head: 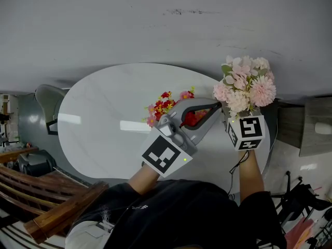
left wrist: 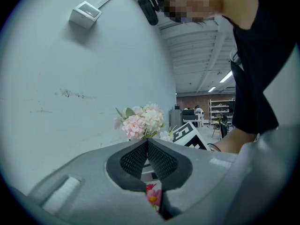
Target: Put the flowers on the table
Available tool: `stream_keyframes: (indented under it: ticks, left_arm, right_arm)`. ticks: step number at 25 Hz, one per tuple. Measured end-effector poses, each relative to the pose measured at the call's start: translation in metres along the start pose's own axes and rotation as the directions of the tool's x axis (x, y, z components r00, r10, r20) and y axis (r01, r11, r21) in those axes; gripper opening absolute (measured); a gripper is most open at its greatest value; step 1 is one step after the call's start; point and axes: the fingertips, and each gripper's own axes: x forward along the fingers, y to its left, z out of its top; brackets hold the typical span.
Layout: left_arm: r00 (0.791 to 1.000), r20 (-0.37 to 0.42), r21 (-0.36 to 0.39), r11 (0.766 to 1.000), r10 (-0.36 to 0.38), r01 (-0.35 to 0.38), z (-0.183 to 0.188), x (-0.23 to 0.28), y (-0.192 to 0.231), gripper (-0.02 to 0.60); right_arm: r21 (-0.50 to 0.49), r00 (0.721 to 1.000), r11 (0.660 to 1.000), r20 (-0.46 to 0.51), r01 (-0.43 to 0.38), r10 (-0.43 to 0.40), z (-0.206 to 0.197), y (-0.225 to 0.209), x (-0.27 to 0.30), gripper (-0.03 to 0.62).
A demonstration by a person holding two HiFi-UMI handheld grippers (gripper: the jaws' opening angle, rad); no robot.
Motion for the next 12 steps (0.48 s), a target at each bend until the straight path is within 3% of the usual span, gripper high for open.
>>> stream_keyframes:
  ticks: [12]
  left_arm:
    - [1.0,0.001,0.001,1.0,0.005,-0.005,0.0009,-0.0019,-0.0032,-0.002]
  right_arm:
    - [-0.001,1.0,1.0,0.006,-0.003,0.003,0.0,0.0048,-0.0042,0.368]
